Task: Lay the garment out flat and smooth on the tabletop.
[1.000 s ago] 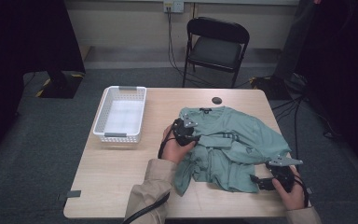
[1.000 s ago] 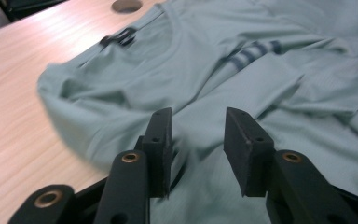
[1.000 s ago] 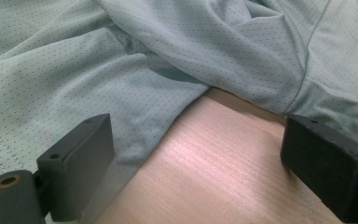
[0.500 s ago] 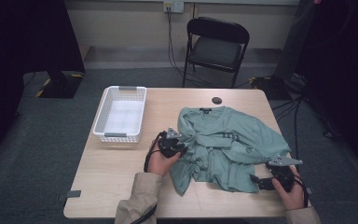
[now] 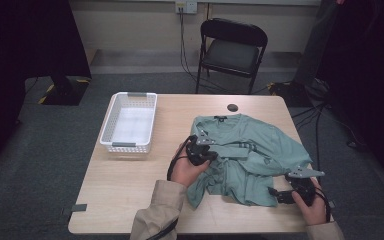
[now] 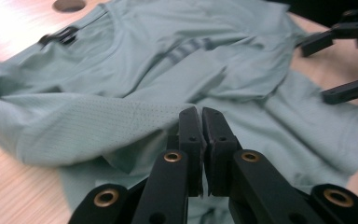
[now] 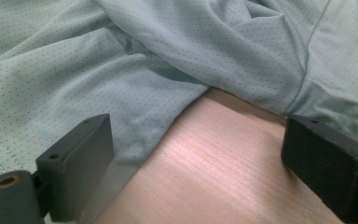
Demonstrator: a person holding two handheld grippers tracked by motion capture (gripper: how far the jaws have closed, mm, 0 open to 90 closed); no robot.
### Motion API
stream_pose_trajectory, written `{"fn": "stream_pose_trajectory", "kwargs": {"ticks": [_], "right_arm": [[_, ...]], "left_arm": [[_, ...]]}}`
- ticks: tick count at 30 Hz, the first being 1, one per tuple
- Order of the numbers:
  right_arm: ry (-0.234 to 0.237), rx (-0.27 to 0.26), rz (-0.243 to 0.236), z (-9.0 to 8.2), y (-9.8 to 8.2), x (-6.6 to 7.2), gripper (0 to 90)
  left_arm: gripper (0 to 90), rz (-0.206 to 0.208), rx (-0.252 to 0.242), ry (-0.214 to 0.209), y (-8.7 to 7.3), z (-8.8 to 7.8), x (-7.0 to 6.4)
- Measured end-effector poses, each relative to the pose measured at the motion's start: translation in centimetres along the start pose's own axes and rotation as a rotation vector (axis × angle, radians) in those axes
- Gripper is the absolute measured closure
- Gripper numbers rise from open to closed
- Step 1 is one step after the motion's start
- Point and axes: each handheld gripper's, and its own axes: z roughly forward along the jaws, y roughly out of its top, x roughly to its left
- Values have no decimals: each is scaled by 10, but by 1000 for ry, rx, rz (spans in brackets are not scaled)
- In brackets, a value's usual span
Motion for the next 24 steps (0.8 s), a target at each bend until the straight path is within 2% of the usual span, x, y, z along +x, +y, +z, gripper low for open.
{"fn": "stream_pose_trajectory", "kwargs": {"ticks": [2, 4, 7, 11, 14, 15, 16, 20, 21, 22, 24], "right_arm": [[0, 0, 0, 0, 0, 0, 82], [0, 0, 0, 0, 0, 0, 81], [0, 0, 0, 0, 0, 0, 82], [0, 0, 0, 0, 0, 0, 81], [0, 0, 0, 0, 0, 0, 82], [0, 0, 0, 0, 0, 0, 81], [0, 0, 0, 0, 0, 0, 82], [0, 0, 0, 0, 0, 0, 82], [-1, 0, 0, 0, 0, 0, 81], [-1, 0, 0, 0, 0, 0, 81], [-1, 0, 0, 0, 0, 0, 81]], "left_arm": [[878, 13, 9, 11, 3, -1, -1], [877, 2, -2, 24, 6, -3, 3], [830, -9, -19, 23, 6, -2, 9], [660, -34, -25, 37, -2, 1, 17], [624, -50, -36, 60, -12, -3, 20], [549, -51, -28, 94, -20, -6, 21], [528, -51, -28, 94, -20, -6, 21], [528, -78, -2, 134, -39, -9, 31], [568, -90, 3, 132, -44, -9, 35], [563, -110, 11, 134, -52, -5, 39], [579, -114, 22, 134, -54, -3, 41]]}}
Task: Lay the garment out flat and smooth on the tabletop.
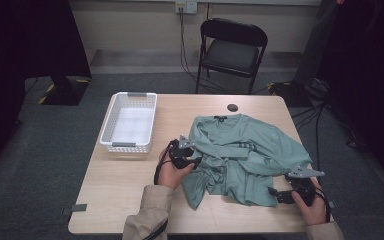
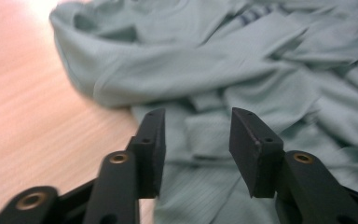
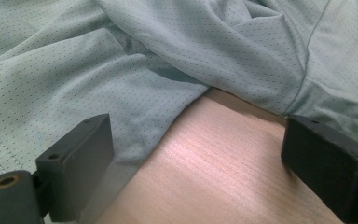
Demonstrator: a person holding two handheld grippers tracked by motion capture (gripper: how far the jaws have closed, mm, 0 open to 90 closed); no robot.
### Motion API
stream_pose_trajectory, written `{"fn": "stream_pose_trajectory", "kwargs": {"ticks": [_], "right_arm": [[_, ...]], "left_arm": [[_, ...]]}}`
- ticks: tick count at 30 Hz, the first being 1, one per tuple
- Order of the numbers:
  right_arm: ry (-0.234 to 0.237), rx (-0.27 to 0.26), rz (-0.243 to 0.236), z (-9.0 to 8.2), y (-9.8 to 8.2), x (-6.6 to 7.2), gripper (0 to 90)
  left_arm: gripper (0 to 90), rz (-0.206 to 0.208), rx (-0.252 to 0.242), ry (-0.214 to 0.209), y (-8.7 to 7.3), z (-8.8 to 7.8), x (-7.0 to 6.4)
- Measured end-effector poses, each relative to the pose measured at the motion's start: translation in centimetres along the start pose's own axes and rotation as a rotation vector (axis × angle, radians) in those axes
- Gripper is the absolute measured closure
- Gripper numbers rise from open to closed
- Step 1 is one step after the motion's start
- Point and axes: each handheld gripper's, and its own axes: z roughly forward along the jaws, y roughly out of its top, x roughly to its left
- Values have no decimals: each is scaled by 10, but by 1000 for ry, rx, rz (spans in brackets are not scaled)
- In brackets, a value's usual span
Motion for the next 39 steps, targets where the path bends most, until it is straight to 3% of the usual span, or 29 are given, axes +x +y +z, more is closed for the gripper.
{"fn": "stream_pose_trajectory", "kwargs": {"ticks": [8, 11, 15, 26, 29, 37, 39], "right_arm": [[0, 0, 0, 0, 0, 0, 80], [0, 0, 0, 0, 0, 0, 80], [0, 0, 0, 0, 0, 0, 79], [0, 0, 0, 0, 0, 0, 79], [0, 0, 0, 0, 0, 0, 79], [0, 0, 0, 0, 0, 0, 79], [0, 0, 0, 0, 0, 0, 79]], "left_arm": [[543, -3, 30, -25, -4, 25, -2], [751, -7, 56, -21, -2, 29, -6], [854, -15, 56, -1, 7, 21, -9], [830, -26, 54, 5, 12, -12, 1], [822, -31, 61, -6, 9, -13, 1], [679, -29, 60, -2, 4, -2, 6], [731, -43, 68, -33, 3, 3, 6]]}}
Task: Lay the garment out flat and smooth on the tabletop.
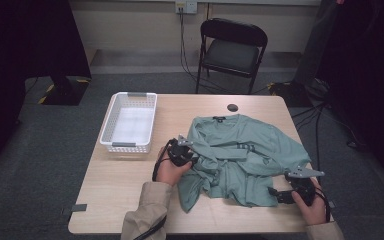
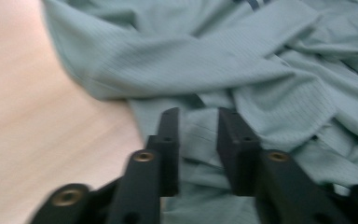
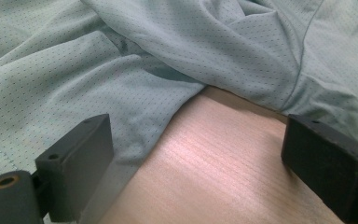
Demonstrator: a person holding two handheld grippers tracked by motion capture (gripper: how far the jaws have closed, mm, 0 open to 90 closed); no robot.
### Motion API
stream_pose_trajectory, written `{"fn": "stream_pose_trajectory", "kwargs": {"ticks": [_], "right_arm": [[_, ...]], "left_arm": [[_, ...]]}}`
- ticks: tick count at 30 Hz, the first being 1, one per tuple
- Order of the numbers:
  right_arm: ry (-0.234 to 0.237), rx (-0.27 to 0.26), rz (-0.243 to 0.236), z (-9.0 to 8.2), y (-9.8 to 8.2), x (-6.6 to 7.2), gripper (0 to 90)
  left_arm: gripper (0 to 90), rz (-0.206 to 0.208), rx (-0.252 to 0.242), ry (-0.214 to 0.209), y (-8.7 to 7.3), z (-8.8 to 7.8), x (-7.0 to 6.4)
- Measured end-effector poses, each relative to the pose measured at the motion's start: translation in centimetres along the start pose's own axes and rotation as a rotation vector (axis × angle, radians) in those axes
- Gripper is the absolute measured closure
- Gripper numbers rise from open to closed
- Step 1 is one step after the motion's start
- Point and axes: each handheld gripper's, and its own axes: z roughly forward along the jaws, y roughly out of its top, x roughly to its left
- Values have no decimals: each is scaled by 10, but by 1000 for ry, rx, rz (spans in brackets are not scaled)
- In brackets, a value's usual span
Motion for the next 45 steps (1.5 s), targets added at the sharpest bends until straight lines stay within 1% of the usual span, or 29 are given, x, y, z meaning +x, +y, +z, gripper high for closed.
{"fn": "stream_pose_trajectory", "kwargs": {"ticks": [1, 2, 3, 4, 5, 6, 7, 8, 10, 11, 12, 13, 15, 16, 21, 26, 29, 30, 31, 35, 37, 43, 45], "right_arm": [[0, 0, 0, 0, 0, 0, 79], [0, 0, 0, 0, 0, 0, 78], [0, 0, 0, 0, 0, 0, 78], [0, 0, -1, 0, 0, 0, 78], [0, 0, -1, 0, 0, 0, 78], [0, 0, -1, 0, 0, 0, 78], [0, 0, -1, 0, 0, 0, 78], [0, 0, -1, 0, 0, 0, 78], [0, 0, 0, 0, 0, 0, 78], [0, 0, 0, 0, 0, 0, 78], [0, 0, 0, 0, 0, 0, 78], [0, 0, 0, 0, 0, 0, 78], [0, 0, 0, 0, 0, 0, 78], [0, 0, 0, 0, 0, 0, 78], [0, 0, 0, 0, 0, 0, 78], [0, 0, 0, 0, 0, 0, 78], [0, 0, 0, 0, 0, 0, 78], [0, 0, 0, 0, 0, 0, 78], [0, 0, 0, 0, 0, 0, 78], [0, 0, 0, 0, 0, 0, 78], [0, 0, 0, 0, 0, 0, 78], [0, 0, 0, 0, 0, 0, 78], [0, 0, 0, 0, 0, 0, 78]], "left_arm": [[755, 9, 28, -13, -1, 6, -2], [826, 9, 28, -13, -1, 6, -2], [826, 13, 40, -22, -2, 8, -4], [871, 14, 43, -22, -1, 8, -4], [894, 19, 42, -14, -1, 8, -5], [895, 14, 36, -12, 0, 6, -5], [895, 9, 19, -7, 3, 1, -4], [896, 9, 19, -7, 3, 1, -4], [897, 10, 8, -2, 7, -8, -2], [897, 10, 4, 15, 10, -19, 2], [898, 10, 4, 15, 10, -19, 2], [898, 4, -8, 32, 12, -31, 7], [898, -4, -21, 49, 14, -43, 12], [898, -4, -21, 49, 14, -43, 12], [898, -9, -36, 101, 17, -69, 25], [897, -35, -52, 147, 16, -90, 39], [897, -53, -56, 173, 14, -99, 47], [897, -54, -50, 182, 13, -101, 50], [897, -54, -45, 201, 12, -105, 53], [896, -61, -47, 230, 12, -113, 61], [897, -62, -41, 252, 12, -118, 68], [896, -106, -58, 294, 3, -130, 89], [897, -126, -65, 305, 0, -133, 96]]}}
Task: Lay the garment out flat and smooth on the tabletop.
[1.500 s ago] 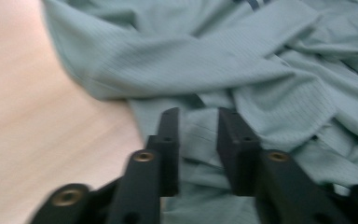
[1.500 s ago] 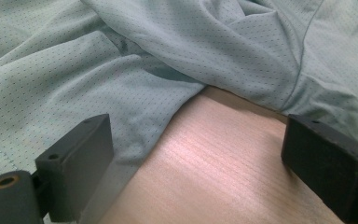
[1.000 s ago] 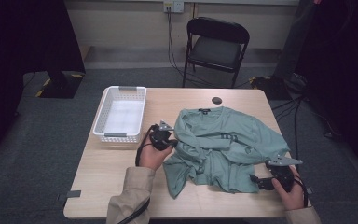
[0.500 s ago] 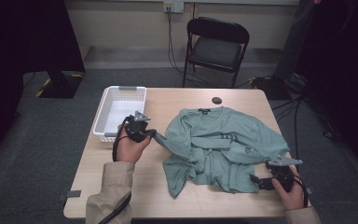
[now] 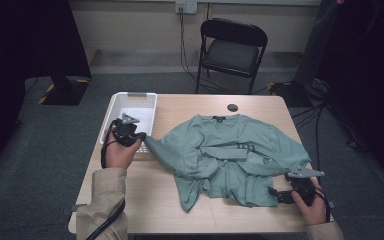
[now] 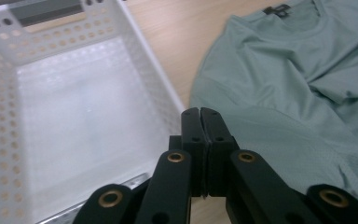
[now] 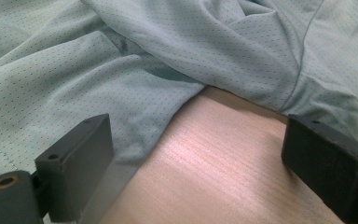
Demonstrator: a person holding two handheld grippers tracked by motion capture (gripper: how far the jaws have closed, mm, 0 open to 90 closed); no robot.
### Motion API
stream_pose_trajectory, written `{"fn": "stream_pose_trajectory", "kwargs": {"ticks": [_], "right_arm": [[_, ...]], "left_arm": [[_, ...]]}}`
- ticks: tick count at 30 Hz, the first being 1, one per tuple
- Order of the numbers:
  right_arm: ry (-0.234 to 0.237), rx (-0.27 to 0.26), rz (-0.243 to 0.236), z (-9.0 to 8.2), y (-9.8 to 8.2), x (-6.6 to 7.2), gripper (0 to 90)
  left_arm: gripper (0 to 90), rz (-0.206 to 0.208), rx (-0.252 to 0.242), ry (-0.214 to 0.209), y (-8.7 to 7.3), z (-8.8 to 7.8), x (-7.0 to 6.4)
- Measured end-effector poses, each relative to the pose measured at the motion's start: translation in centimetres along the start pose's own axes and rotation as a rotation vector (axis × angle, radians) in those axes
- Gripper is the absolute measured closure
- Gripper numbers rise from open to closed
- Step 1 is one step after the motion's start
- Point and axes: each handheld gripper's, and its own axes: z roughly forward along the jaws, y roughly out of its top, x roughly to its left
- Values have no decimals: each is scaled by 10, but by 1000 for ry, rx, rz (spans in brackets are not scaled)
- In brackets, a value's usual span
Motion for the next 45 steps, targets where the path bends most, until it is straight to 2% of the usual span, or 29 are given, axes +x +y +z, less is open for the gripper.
{"fn": "stream_pose_trajectory", "kwargs": {"ticks": [7, 10, 13, 14, 17, 19, 22, 24, 25, 26, 27, 28, 29, 33, 34, 35, 36, 37, 38, 39, 40, 41, 44, 45], "right_arm": [[0, 0, 0, 0, 0, 0, 78], [0, 0, 0, 0, 0, 0, 78], [0, 0, -1, 0, 0, 0, 78], [0, 0, -1, 0, 0, 0, 78], [0, 0, -1, 0, 0, 0, 78], [0, 0, -1, 0, 0, 0, 78], [0, 0, -1, 0, 0, 0, 78], [0, 0, -1, 0, 0, 0, 78], [0, 0, -1, 0, 0, 0, 78], [0, 0, -1, 0, 0, 0, 78], [0, 0, -1, 0, 0, 0, 78], [0, 0, -1, 0, 0, 0, 78], [0, 0, -1, 0, 0, 0, 78], [-1, 0, 0, 0, 0, 0, 78], [-1, 0, 0, 0, 0, 0, 78], [-1, 0, 0, 0, 0, 0, 78], [-1, 0, 0, 0, 0, 0, 78], [-1, 0, 0, 0, 0, 0, 78], [-1, 0, 0, 0, 0, 0, 78], [-1, 0, 0, 0, 0, 0, 78], [-2, 0, 1, 0, 0, 0, 78], [-2, 0, 1, 0, 0, 0, 78], [-3, 0, 1, 0, 0, 0, 78], [-2, 0, 1, 0, 0, 0, 78]], "left_arm": [[900, -29, 20, 45, -7, -2, 24], [900, -28, 30, 58, -9, 0, 30], [900, -44, 21, 83, -9, 3, 37], [900, -58, 6, 104, -8, 2, 42], [900, -79, 0, 108, -9, 3, 47], [900, -75, 2, 117, -9, 4, 47], [899, -61, 17, 123, -12, 7, 44], [840, -53, 17, 122, -14, 9, 40], [840, -61, 4, 120, -15, 9, 38], [783, -67, -11, 112, -16, 9, 35], [612, -65, -30, 101, -17, 8, 32], [612, -55, -40, 98, -18, 7, 28], [520, -40, -48, 90, -22, 4, 19], [416, -41, -82, 65, -31, -4, 3], [412, -39, -100, 42, -40, -8, -7], [409, -34, -92, 28, -46, -8, -12], [402, -34, -92, 28, -46, -8, -12], [406, -24, -84, 14, -53, -7, -17], [406, -31, -92, 7, -60, -5, -21], [408, -30, -74, -3, -68, -2, -24], [445, -10, -48, 0, -83, 7, -28], [451, -10, -48, 0, -83, 7, -28], [486, -39, -30, -3, -99, 24, -30], [484, -37, -17, -8, -102, 29, -31]]}}
